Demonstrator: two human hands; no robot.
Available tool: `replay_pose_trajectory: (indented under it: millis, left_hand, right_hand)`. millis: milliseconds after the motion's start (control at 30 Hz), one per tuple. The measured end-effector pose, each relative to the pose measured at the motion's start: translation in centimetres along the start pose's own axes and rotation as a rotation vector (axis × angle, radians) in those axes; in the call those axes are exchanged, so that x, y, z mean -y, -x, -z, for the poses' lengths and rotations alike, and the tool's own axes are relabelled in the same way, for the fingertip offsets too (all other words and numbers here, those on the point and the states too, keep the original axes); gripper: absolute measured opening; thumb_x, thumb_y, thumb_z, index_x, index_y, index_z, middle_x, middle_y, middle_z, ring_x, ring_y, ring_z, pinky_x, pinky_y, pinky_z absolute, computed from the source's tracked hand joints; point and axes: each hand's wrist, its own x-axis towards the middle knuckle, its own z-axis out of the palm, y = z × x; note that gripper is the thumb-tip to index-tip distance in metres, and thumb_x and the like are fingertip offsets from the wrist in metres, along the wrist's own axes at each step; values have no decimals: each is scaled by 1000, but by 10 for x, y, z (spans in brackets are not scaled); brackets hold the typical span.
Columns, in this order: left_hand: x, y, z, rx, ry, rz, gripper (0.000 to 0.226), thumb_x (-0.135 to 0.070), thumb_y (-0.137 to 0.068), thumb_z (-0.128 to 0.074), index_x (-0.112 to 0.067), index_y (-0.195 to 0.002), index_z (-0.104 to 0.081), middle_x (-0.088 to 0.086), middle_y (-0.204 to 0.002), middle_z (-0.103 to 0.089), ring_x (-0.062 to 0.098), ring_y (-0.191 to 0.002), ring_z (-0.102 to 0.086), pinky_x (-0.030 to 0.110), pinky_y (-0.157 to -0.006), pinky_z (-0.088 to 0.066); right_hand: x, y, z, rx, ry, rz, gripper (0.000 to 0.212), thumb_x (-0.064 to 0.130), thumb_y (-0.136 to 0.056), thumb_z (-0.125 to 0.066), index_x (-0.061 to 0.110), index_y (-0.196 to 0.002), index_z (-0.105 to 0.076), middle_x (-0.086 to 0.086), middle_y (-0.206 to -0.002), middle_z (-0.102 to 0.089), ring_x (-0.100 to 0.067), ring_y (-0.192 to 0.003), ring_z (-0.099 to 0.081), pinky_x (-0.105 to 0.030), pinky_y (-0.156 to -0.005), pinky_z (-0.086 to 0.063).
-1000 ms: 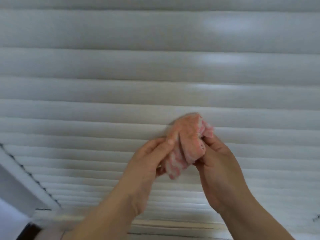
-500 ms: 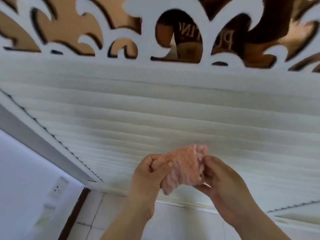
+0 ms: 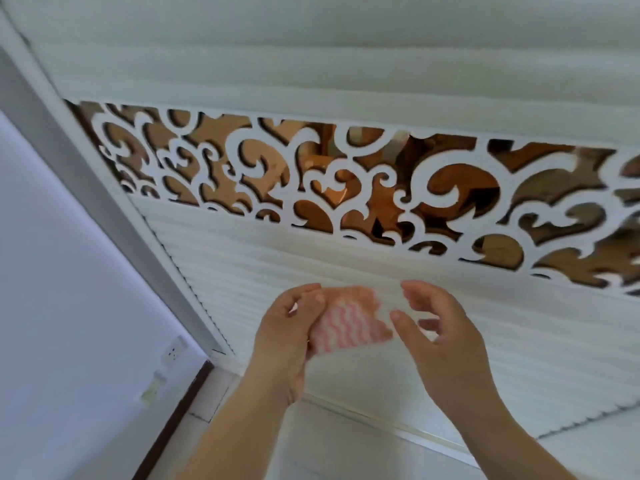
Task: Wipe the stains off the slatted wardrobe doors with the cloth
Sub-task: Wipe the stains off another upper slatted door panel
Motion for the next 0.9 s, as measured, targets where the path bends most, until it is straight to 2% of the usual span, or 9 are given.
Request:
replay_pose_trajectory:
  millis: [133, 267, 333, 433, 533, 600, 700, 833, 900]
  left_hand:
    - [-26, 34, -8, 25, -4, -47, 16, -11, -93, -54, -15, -108, -61, 12, -93, -71, 21, -79, -69, 28, -61, -56]
    - [-43, 61, -9, 89, -49, -95, 19, -13, -94, -54, -18, -111, -60, 13, -98, -69, 19, -76, -69, 29, -63, -55]
    - [-51, 75, -7, 145, -76, -114, 16, -16, -94, -53, -15, -109, -61, 12, -98, -68, 17, -77, -69, 28, -65, -55]
    - [-59, 93, 0, 255, -192, -180, 25, -35, -90, -59, -12, -98, -64, 5, -87, -69, 13, -76, -67, 28, -69, -54]
    - [-62, 104, 4, 313, -355, -228, 41, -44, -70, -74, -14, -97, -65, 2, -88, -72, 15, -80, -66, 30, -75, -56]
    - [-62, 110, 4, 335, -359, -246, 28, -27, -75, -76, -9, -93, -65, 6, -84, -71, 17, -76, -62, 29, -72, -52]
    - [-60, 119, -1, 373, -272, -242, 14, -14, -82, -67, -5, -93, -67, 13, -87, -70, 21, -75, -61, 33, -72, -50]
    - [-55, 130, -14, 461, -154, -184, 11, -8, -85, -63, -6, -94, -67, 7, -79, -72, 15, -68, -65, 27, -61, -54]
    - [-51, 135, -25, 476, -147, -169, 10, -7, -85, -63, -10, -94, -67, 2, -75, -71, 12, -64, -66, 25, -56, -52]
  right_hand:
    - [35, 17, 12, 322, 151, 284, 36, 50, -68, -67, 57, -101, -53, 45, -114, -44, 16, -111, -37, -2, -86, -26]
    - [57, 27, 15, 274, 260, 476, 37, 39, -82, -59, 48, -116, -48, 52, -105, -45, 15, -103, -45, -10, -85, -35]
    - [68, 34, 23, 247, 135, 444, 16, 26, -91, -60, 37, -102, -64, 31, -94, -63, 3, -88, -58, -9, -74, -43]
    - [92, 45, 32, 247, -134, 252, 13, 21, -92, -56, 24, -93, -69, 2, -78, -70, -15, -67, -65, -12, -56, -50]
    - [102, 45, 40, 166, -202, 127, 13, 24, -92, -56, 30, -92, -68, 11, -79, -71, -7, -72, -67, -14, -60, -52]
    - [103, 43, 50, 91, -268, 30, 12, 24, -92, -59, 30, -95, -69, 9, -90, -72, -9, -87, -67, -25, -76, -55]
    - [107, 49, 66, 48, -357, -54, 11, 22, -90, -63, 26, -95, -71, 3, -93, -73, -15, -89, -68, -35, -78, -57]
    - [104, 61, 80, -58, -270, -65, 12, 25, -89, -63, 26, -99, -69, 6, -89, -71, -9, -82, -67, -24, -67, -53]
    - [99, 70, 88, -214, 67, 45, 11, 27, -89, -63, 29, -100, -65, 16, -87, -64, 0, -81, -60, -12, -68, -44]
